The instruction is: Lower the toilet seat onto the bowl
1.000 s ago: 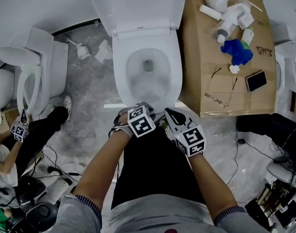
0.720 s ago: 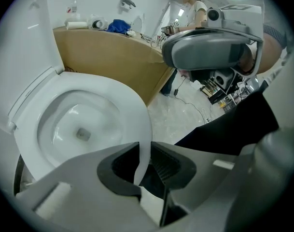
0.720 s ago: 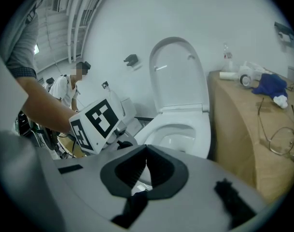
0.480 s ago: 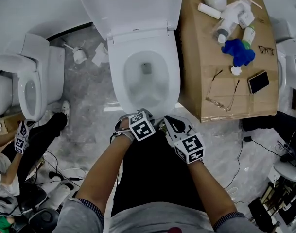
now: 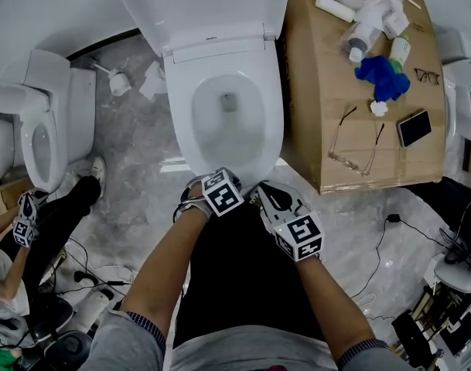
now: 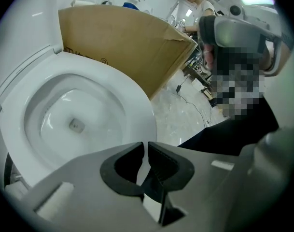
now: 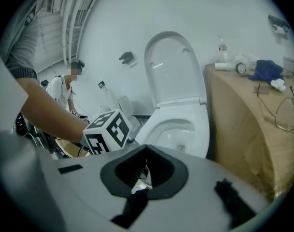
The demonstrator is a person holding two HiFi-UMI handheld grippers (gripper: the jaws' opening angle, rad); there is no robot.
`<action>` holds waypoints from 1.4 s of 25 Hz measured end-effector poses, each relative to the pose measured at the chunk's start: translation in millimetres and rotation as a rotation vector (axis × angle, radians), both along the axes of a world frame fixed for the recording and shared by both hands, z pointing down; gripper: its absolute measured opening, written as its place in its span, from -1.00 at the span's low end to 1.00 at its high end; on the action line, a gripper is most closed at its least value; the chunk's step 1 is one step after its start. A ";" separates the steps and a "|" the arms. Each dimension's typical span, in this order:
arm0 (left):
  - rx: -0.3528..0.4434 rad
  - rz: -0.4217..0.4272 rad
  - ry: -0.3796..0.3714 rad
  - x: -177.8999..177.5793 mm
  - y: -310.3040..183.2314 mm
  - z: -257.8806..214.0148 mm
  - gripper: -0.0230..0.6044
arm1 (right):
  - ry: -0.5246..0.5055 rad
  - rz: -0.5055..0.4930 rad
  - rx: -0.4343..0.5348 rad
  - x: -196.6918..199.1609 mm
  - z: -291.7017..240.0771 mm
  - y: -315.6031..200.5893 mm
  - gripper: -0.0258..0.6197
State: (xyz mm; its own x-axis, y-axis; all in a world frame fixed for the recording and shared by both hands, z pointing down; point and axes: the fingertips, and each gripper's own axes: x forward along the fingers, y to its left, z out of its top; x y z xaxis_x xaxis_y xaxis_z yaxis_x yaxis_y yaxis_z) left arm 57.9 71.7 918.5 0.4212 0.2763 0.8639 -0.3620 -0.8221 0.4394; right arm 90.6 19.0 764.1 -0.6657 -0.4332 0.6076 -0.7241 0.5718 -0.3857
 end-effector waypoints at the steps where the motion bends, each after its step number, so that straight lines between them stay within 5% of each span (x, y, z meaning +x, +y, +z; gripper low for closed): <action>1: 0.002 -0.002 -0.002 0.3 -0.6 3.4 -0.78 | 0.000 0.001 -0.001 0.7 2.0 0.0 -0.87; 24: -0.033 -0.053 -0.054 0.6 3.7 56.3 -0.88 | -0.004 0.030 -0.037 15.6 23.2 7.5 -0.87; 30: -0.051 -0.156 -0.027 -1.8 -0.6 47.9 -0.88 | -0.008 0.021 -0.030 13.7 21.3 6.5 -0.87; 35: 0.055 -0.330 0.112 0.0 -24.5 -26.1 -0.90 | -0.045 0.027 -0.004 14.7 -7.6 -2.8 -0.87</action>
State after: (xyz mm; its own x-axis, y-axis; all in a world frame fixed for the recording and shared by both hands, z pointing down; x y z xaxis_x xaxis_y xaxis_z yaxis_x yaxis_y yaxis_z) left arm 57.9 47.2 892.4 0.5731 0.0641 0.8170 -0.5639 -0.6925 0.4499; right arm 105.3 16.3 756.5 -0.6804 -0.4488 0.5793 -0.7212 0.5508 -0.4202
